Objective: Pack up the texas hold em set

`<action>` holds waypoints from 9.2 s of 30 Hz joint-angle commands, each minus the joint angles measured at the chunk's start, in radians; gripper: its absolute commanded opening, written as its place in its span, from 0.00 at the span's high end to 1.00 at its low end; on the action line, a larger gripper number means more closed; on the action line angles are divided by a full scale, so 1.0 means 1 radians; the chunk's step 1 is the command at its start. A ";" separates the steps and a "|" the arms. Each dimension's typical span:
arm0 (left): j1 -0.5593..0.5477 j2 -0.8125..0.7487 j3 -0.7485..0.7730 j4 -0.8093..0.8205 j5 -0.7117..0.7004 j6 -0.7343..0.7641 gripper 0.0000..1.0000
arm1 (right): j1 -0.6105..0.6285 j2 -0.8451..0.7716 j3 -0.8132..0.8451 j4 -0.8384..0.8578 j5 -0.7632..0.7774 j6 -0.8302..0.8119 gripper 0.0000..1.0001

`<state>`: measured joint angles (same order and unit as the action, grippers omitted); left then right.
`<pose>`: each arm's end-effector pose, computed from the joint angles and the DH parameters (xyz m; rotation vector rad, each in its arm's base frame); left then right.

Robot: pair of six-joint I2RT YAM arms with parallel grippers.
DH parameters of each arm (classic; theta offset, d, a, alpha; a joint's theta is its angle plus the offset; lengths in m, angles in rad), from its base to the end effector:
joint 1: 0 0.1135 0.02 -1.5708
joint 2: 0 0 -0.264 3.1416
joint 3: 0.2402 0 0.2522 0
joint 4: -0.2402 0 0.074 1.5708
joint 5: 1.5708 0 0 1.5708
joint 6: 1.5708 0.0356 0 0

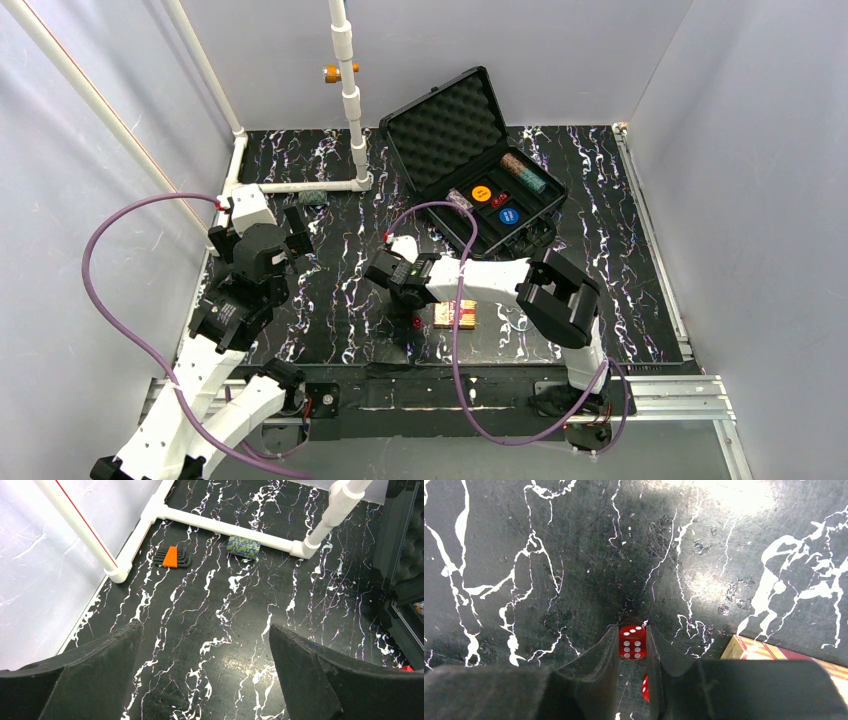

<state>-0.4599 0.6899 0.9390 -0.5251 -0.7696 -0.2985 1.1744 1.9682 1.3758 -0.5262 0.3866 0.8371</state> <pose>0.1318 -0.0376 0.3729 -0.3803 1.7293 0.1631 0.1690 0.3690 0.1737 -0.3172 2.5526 0.2299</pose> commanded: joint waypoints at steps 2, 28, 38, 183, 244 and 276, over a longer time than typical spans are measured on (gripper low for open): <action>0.004 -0.010 -0.006 0.001 -0.016 0.003 0.02 | 0.010 0.008 0.043 -0.009 -0.002 -0.005 0.79; 0.004 -0.003 -0.009 0.010 0.001 0.013 0.02 | 0.013 -0.155 -0.048 0.232 -0.176 -0.238 0.99; 0.004 0.008 -0.010 0.016 0.010 0.023 0.02 | 0.013 -0.251 -0.041 0.197 -0.079 -0.360 0.99; 0.004 0.045 -0.008 0.024 0.099 0.047 0.02 | -0.791 0.126 0.278 -0.059 -0.123 0.097 0.39; 0.004 0.085 -0.019 0.032 0.103 0.073 0.02 | -0.685 -0.564 -0.163 0.188 -0.278 -0.293 0.39; 0.184 0.594 0.151 0.141 0.346 0.262 0.02 | -0.519 -0.815 -0.523 0.346 -0.247 -0.360 0.12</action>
<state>-0.3000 1.2697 1.0809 -0.4614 -0.4202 -0.1219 0.6502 1.1805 0.8715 -0.2432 0.1280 0.5079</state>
